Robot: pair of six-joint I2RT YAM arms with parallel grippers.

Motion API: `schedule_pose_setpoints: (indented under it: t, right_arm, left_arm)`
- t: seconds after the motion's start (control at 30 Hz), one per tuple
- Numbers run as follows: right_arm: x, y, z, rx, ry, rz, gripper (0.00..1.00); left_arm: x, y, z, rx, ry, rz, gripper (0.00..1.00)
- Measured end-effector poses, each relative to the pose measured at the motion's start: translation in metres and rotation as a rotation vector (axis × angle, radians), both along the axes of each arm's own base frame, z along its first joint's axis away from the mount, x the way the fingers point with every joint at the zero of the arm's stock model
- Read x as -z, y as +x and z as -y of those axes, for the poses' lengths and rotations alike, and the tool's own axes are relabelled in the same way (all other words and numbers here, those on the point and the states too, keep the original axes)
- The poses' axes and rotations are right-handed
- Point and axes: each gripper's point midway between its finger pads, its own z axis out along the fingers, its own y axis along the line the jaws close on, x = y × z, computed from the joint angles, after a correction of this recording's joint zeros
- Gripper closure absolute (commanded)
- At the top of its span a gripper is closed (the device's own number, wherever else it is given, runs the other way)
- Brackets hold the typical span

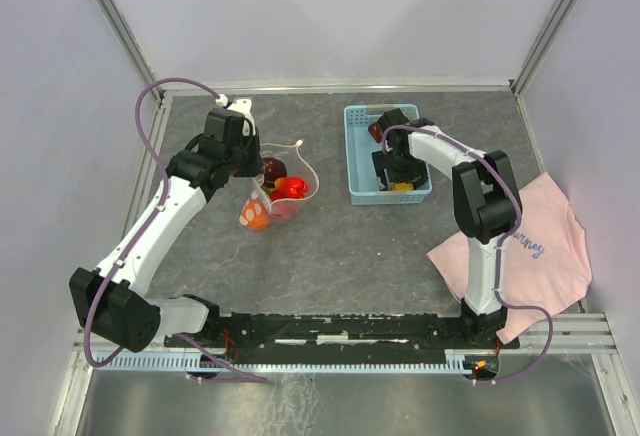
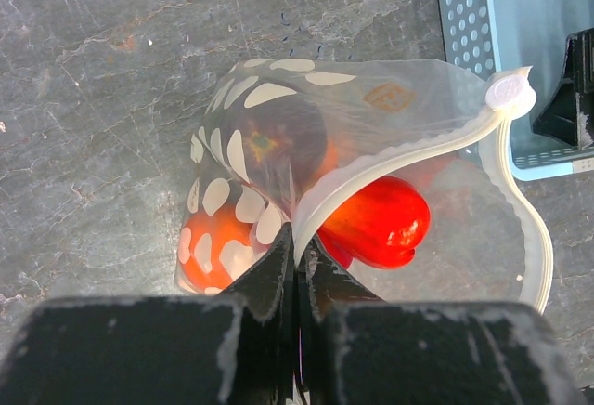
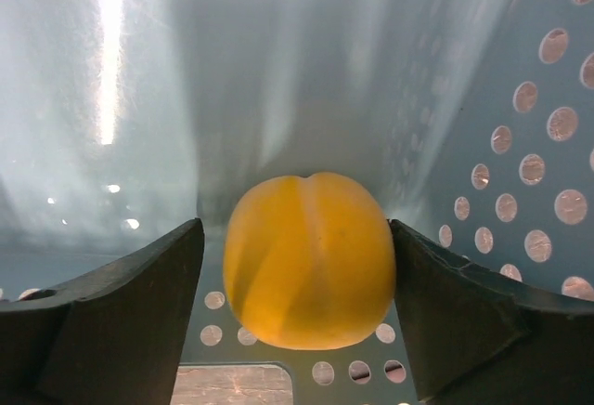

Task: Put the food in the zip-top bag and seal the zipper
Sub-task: Pick up the fake fruit from the bin.

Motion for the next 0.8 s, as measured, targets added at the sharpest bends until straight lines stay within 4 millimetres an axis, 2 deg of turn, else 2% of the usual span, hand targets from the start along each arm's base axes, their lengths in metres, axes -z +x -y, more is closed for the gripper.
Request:
schedule_pose_setpoints:
  t: [0.27,0.4,0.67,0.73,0.77,0.8]
  right_arm:
    - [0.005,-0.005,-0.003,-0.004,0.024,-0.009,0.28]
    - [-0.001,-0.008,-0.003,-0.005,0.037,0.005,0.32]
    - [-0.039,-0.003,-0.010,-0.008,0.111,0.128,0.36]
    - [-0.053,-0.003,-0.012,-0.013,0.133,0.166,0.36]
    - [-0.068,-0.002,-0.016,-0.021,0.156,0.209,0.37]
    - [-0.069,-0.002,-0.016,-0.021,0.157,0.212,0.37]
  left_arm:
    - [0.000,0.000,0.000,0.001,0.000,0.000,0.97]
    - [0.000,0.000,0.000,0.002,-0.001,-0.001,0.97]
    - [0.000,0.000,0.000,0.002,-0.002,-0.001,0.97]
    - [0.000,0.000,0.000,0.002,-0.002,-0.001,0.97]
    - [0.000,0.000,0.001,0.002,-0.002,-0.001,0.97]
    - [0.000,0.000,0.001,0.002,-0.002,-0.001,0.97]
